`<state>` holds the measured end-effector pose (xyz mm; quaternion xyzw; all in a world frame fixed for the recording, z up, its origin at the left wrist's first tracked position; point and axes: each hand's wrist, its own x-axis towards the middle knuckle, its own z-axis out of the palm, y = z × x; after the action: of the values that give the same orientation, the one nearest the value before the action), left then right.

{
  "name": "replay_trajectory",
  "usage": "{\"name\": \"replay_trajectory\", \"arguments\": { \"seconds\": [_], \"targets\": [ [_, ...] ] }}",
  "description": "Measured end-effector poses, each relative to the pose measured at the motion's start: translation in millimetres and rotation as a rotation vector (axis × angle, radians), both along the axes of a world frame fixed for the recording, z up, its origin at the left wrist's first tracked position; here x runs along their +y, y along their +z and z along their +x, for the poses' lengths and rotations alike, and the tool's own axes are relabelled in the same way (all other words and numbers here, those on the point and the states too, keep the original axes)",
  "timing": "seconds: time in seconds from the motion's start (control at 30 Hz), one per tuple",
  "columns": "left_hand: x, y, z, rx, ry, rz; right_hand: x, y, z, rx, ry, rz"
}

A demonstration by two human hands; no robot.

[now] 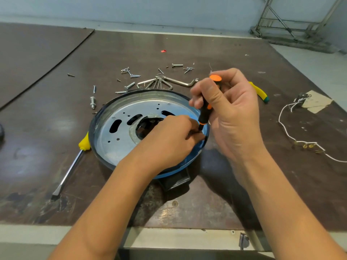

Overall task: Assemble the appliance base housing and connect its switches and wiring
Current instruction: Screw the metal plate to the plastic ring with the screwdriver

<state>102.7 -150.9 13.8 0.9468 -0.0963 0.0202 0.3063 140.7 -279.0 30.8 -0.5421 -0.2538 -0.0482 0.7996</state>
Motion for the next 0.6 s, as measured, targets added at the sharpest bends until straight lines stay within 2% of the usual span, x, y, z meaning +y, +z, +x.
{"name": "replay_trajectory", "arguments": {
  "seconds": [0.17,0.3,0.43,0.6],
  "targets": [
    [0.6,-0.4,1.6,0.029,-0.011,-0.001,-4.5,3.1,-2.4,0.059,0.103,-0.028],
    [-0.3,-0.3,3.0,0.022,-0.020,0.012,-3.3,5.8,-2.3,0.009,-0.007,-0.076],
    [-1.3,-0.7,2.9,0.024,-0.019,0.037,-1.9,3.9,-0.7,0.038,-0.100,0.011],
    [0.5,1.0,2.2,0.046,-0.038,-0.003,-1.0,2.8,-4.2,0.085,0.095,-0.007]
  ]
}}
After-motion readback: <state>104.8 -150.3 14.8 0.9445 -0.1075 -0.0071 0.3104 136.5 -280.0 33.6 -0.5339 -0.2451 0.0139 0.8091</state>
